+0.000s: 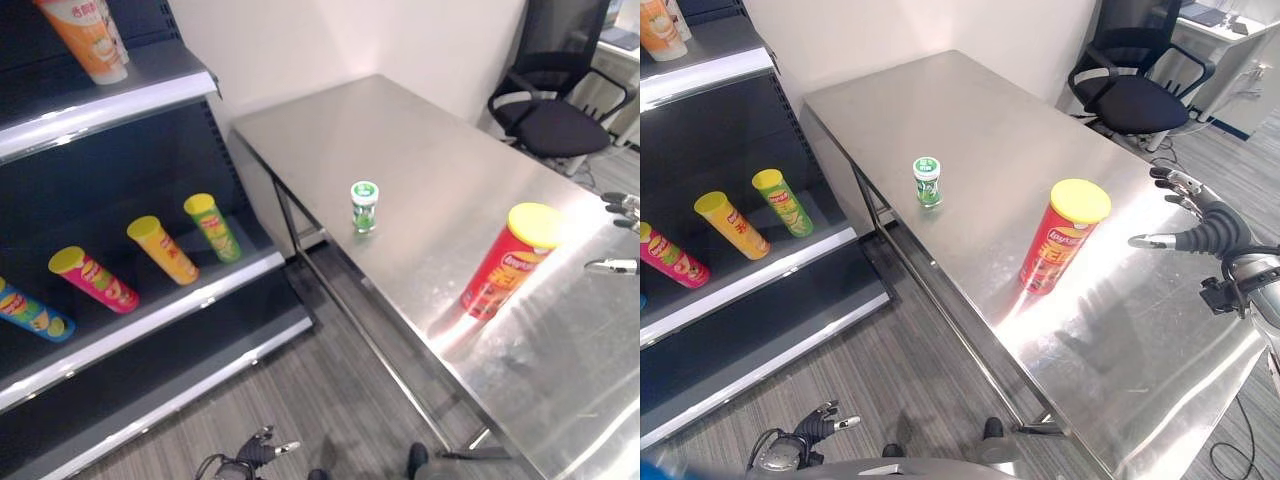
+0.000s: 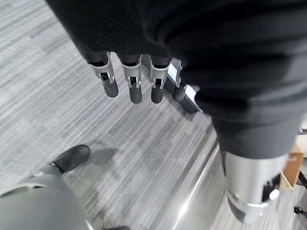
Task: Put the goods on the table back onto the shelves and tidy them up.
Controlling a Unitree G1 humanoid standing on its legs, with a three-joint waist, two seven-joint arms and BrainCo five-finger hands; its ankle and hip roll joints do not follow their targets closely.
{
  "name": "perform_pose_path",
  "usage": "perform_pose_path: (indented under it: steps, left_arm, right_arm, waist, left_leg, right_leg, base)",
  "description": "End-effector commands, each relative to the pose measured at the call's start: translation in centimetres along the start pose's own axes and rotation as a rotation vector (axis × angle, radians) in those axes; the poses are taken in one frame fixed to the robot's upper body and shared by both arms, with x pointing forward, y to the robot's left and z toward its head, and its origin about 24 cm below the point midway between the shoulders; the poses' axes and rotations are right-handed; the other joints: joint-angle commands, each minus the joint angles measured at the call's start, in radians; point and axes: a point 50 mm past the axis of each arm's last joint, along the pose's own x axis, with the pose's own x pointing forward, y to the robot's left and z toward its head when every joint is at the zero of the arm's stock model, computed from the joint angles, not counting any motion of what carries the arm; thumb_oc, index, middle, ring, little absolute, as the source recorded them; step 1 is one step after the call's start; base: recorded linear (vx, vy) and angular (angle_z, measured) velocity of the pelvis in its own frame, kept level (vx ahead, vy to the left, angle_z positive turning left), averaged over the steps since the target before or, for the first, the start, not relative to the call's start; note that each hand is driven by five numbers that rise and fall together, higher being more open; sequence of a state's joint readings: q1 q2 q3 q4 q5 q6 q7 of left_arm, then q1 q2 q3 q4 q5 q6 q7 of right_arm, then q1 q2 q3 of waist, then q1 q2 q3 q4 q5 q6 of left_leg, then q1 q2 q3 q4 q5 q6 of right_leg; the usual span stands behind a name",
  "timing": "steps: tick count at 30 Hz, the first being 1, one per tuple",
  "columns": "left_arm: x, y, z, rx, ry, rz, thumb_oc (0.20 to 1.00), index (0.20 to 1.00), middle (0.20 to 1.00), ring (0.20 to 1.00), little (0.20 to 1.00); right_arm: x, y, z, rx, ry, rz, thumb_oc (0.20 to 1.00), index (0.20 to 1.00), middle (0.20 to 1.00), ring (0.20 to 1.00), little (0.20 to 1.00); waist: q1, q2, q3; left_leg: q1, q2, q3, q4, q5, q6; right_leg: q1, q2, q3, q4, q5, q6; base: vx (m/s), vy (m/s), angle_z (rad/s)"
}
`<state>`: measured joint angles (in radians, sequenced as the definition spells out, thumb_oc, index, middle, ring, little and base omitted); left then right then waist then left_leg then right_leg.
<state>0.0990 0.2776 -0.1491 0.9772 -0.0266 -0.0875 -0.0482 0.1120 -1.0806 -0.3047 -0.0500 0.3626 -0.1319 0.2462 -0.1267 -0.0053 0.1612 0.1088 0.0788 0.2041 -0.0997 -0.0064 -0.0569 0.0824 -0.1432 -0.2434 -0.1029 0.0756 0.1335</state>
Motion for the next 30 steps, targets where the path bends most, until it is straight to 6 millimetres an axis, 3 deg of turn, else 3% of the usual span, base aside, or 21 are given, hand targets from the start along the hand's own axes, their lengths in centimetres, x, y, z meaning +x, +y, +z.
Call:
perform_pose_path:
  steps: [1, 15, 30]
  left_arm:
    - [0.4, 2.1, 2.0, 0.025, -0.07, 0.041, 1.0, 1.0, 1.0, 1.0, 1.0]
    - [0.4, 1.4, 2.1, 0.024, -0.081, 0.023, 1.0, 1.0, 1.0, 1.0, 1.0]
    - [0.5, 1.0, 2.0, 0.023, -0.076, 0.018, 1.0, 1.0, 1.0, 1.0, 1.0]
  right_arm:
    - [1.1, -1.3, 2.9, 0.032, -0.154, -0.04, 1.0, 1.0, 1.0, 1.0, 1.0]
    - [3.2, 1.5, 4.3, 0.074, -0.238, 0.084, 1.0, 1.0, 1.0, 1.0, 1.0]
    - [3.9, 3.5, 4.9, 0.119, -0.275, 0.162, 1.0, 1.0, 1.0, 1.0, 1.0]
  waist:
    - [0.035, -0.045, -0.005]
    - [0.064, -0.034, -0.012]
    - [0.08, -0.033, -0.011]
  left_leg:
    - [0.0, 0.056, 0.082, 0.031, -0.017, -0.066]
    - [0.01, 0.058, 0.069, 0.028, -0.014, -0.067]
    - [0.004, 0.058, 0.052, 0.025, -0.01, -0.069]
  right_leg:
    - [0.068, -0.036, -0.022, 0.078, -0.191, 0.041]
    - [0.093, -0.031, -0.048, 0.067, -0.197, 0.035]
    - [0.098, -0.032, -0.072, 0.07, -0.201, 0.032]
  base:
    - [0.01, -0.029, 0.09]
    - [0.01, -0.014, 0.04]
    - [0.0, -0.007, 0.06]
